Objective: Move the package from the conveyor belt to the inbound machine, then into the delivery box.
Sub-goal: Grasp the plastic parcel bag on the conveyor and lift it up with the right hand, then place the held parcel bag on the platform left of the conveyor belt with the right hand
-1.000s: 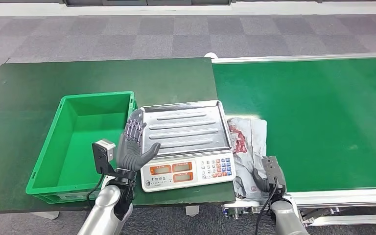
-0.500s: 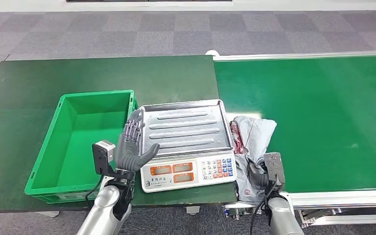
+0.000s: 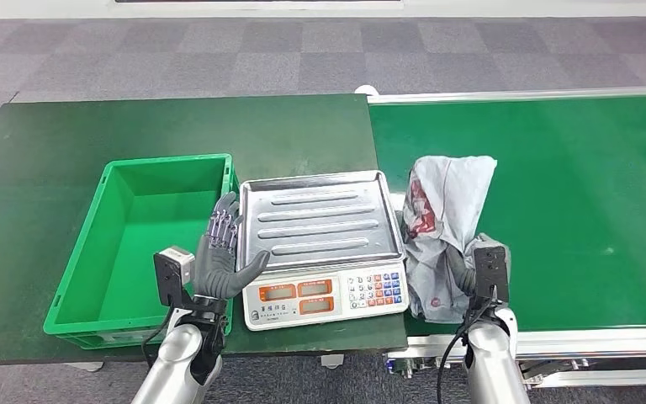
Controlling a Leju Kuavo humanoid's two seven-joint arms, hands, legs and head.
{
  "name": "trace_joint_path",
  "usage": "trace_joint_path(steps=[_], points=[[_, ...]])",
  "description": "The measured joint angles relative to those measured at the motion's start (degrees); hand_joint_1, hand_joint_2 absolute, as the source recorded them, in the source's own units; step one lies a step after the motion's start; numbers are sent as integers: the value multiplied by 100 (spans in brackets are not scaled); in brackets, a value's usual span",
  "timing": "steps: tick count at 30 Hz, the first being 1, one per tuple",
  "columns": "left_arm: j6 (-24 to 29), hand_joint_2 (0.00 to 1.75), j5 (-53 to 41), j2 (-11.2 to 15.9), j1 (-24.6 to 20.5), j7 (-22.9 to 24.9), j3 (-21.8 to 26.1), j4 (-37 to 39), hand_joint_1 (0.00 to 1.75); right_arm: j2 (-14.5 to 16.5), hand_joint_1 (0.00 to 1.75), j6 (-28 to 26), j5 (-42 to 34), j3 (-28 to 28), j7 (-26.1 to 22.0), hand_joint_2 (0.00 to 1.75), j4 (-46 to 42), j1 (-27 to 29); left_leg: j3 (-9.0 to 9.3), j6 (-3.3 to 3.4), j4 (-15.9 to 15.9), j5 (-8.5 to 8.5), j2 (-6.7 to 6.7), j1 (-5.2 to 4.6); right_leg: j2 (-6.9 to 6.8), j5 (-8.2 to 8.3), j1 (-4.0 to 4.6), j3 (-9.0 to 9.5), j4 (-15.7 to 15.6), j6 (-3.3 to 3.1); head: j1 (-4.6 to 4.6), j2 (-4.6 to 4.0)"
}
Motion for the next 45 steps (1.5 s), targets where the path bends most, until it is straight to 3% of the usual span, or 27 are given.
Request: trace_joint_path(steps=[9,21,26,35,45], points=[[37,175,-38,10,-2,-41,0,4,0,-133,175,-243,-62,338,130,175,-1629,161,0,0,0,0,-1,-4,-1,0,-1,0,0,1,0,1],[43,175,-66,9,-6,-63,0,-9,0,-206,175,-208,-73,435,335,175,-2011,187,-1,0,0,0,-2,-4,-1,-1,-1,0,0,1,0,0],[14,175,-78,-19,-85,27,-1,18,0,-203,175,45,39,796,508,175,-1790,99,-3,1,0,2,-2,-4,-2,-1,0,-1,2,1,0,0],[-32,175,-89,-119,-408,119,-15,226,0,104,175,151,-164,1921,497,175,-436,-424,-3,-4,0,13,-5,-4,-4,1,0,-6,9,0,-1,0],[-30,175,-89,-119,-441,119,-15,325,0,160,175,155,-185,2202,491,175,-4,-578,-12,-3,0,13,-16,-5,-16,0,-2,-10,9,0,0,0]])
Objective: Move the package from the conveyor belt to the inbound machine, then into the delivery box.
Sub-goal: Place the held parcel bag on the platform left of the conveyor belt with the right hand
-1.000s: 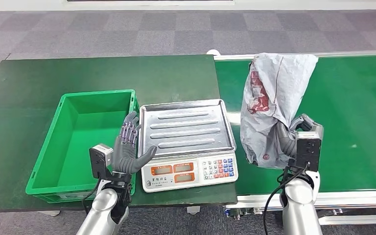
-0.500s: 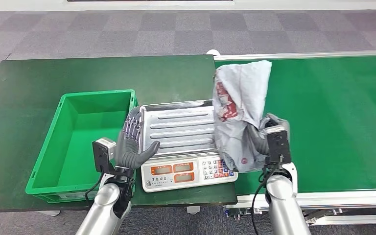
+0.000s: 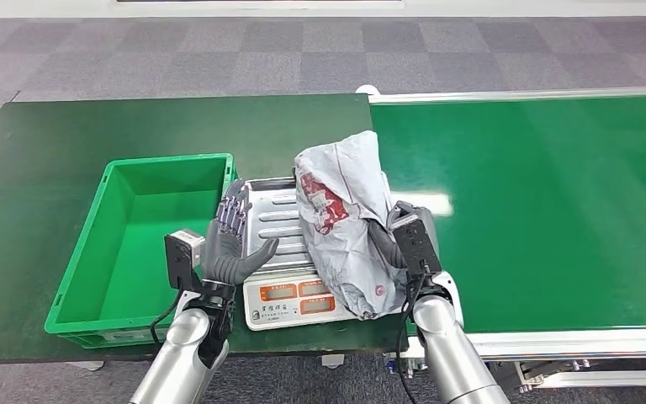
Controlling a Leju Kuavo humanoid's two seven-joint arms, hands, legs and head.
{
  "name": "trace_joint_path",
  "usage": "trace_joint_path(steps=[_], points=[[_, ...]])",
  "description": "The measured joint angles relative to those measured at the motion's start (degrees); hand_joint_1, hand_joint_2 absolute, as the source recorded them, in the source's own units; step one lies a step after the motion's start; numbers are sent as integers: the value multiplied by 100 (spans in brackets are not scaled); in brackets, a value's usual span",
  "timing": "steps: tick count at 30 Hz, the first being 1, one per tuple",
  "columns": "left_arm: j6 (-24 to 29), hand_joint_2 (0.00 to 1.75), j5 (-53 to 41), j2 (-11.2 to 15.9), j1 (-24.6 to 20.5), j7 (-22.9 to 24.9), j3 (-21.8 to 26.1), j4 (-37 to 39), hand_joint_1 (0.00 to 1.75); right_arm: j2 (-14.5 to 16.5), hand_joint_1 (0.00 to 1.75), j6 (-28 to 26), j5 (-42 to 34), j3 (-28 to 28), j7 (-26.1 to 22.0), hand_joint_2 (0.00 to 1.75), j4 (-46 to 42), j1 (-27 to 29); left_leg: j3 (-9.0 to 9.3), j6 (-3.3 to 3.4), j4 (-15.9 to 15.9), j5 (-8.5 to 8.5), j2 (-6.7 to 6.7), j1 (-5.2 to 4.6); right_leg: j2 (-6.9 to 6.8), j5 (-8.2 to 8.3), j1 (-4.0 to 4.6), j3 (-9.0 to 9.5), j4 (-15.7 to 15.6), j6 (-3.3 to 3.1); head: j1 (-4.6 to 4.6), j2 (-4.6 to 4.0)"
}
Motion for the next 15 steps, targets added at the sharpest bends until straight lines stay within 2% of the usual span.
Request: trace_joint_path(steps=[6,7,10,11,15], points=[[27,175,-7,0,0,1,0,19,0,87,175,103,-18,160,38,175,137,-58,0,-1,0,1,0,1,0,0,1,-3,1,0,-2,0],[31,175,-8,0,0,1,0,23,0,103,137,102,-18,192,40,175,155,-65,0,-2,0,1,-1,1,-1,0,1,-3,2,0,-2,0],[57,175,-7,2,1,0,0,32,0,120,7,119,-18,267,61,175,179,-81,-1,-2,0,2,-2,1,-1,0,1,-4,3,-1,-1,0],[76,175,-4,4,1,-1,0,32,0,120,0,129,-12,294,80,175,181,-87,-2,-2,0,2,-2,1,-1,0,1,-4,3,-1,0,0],[182,175,2,28,20,-13,0,24,0,102,0,21,30,388,165,175,160,-114,-1,-2,0,2,-2,0,-1,0,0,-4,2,0,-1,0]])
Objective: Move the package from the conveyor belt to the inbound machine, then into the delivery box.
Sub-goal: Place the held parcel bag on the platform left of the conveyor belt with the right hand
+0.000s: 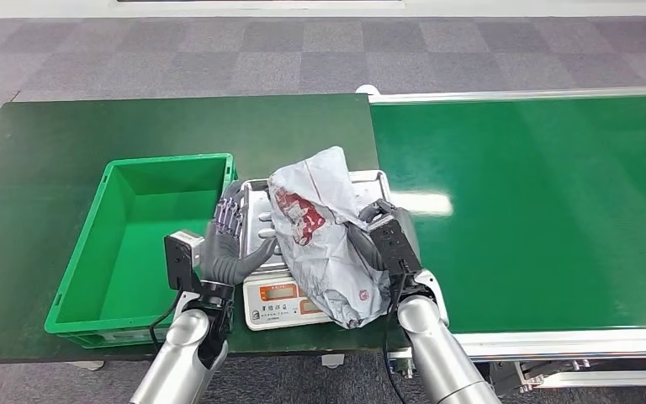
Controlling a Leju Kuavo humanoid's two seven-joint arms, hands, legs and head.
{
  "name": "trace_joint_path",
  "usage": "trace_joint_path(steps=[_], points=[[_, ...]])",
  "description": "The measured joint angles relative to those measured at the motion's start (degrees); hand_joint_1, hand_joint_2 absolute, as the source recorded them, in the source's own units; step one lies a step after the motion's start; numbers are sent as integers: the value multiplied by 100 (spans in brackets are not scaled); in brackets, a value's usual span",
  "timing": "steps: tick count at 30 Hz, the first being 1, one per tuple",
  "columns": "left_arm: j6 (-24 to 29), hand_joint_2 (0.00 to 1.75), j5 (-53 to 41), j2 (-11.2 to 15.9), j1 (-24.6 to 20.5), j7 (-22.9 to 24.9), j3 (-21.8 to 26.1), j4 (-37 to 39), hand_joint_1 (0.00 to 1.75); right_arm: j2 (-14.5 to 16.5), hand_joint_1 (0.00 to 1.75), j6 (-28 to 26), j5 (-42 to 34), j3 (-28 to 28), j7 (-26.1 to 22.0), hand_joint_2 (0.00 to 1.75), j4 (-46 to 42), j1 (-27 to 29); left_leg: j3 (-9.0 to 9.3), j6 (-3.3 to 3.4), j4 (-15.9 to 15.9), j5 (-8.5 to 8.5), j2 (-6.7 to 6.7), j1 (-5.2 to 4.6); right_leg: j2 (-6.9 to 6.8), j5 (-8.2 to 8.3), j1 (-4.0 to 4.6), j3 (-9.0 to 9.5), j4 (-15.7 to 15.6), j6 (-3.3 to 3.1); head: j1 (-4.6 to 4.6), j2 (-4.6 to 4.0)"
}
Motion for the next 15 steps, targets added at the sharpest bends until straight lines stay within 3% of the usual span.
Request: trace_joint_path(steps=[6,15], points=[[97,175,-114,73,65,1,-1,-94,0,-221,0,13,-102,-10,131,175,-269,8,0,0,1,0,0,-1,-1,0,-2,-2,-1,0,0,1],[304,175,-839,159,-245,153,-159,8,0,-410,0,824,-1054,-293,-192,175,-679,209,0,0,1,1,0,-1,0,1,-3,-5,0,0,0,0]])
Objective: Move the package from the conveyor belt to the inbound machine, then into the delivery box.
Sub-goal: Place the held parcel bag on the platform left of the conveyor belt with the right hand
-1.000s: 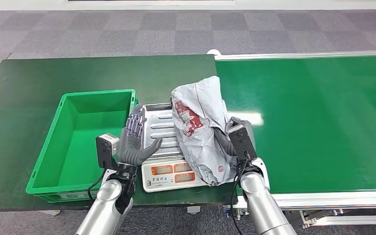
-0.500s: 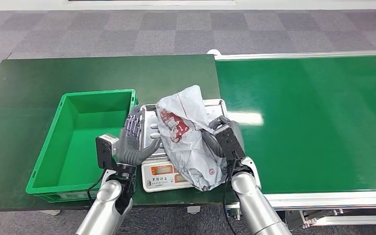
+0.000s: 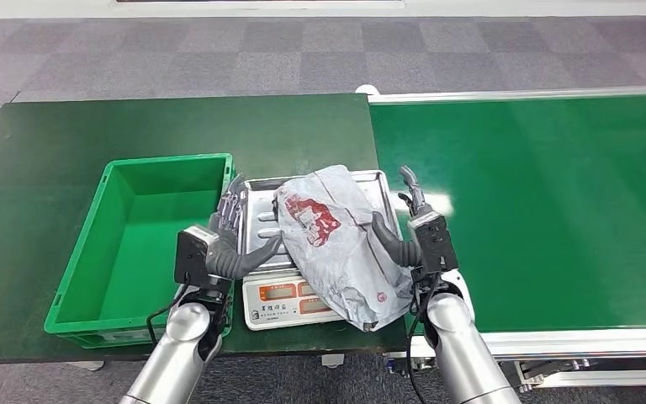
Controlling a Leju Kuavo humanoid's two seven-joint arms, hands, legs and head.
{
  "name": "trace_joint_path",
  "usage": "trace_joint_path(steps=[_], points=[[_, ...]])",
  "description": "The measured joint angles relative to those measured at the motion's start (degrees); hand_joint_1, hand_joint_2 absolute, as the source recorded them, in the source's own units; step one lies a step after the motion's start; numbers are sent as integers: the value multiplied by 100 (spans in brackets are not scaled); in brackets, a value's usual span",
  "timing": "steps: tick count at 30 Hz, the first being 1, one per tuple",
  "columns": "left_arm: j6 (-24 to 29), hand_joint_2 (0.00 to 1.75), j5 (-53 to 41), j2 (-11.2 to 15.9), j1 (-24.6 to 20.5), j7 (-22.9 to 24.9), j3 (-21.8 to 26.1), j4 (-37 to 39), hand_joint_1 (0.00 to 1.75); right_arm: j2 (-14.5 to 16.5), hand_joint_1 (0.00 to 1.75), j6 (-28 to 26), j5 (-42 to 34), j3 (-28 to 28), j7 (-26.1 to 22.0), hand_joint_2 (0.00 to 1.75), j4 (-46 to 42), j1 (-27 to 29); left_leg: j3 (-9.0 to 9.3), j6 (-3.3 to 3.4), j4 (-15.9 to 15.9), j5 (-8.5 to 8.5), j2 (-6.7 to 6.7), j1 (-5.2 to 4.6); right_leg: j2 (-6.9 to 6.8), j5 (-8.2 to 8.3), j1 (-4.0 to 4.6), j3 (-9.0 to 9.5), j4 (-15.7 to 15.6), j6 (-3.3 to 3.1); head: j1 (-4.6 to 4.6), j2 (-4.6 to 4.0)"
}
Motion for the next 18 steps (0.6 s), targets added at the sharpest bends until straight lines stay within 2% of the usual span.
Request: trace_joint_path(steps=[5,18], points=[[32,175,-124,38,-180,36,-45,118,0,-39,0,137,-159,-143,-47,175,-114,71,0,0,0,0,2,0,2,0,1,0,1,0,0,0],[34,175,-165,74,-260,39,-125,228,0,-69,0,158,-178,-239,-47,175,-176,116,0,0,0,0,1,-1,1,0,0,0,0,0,1,0]])
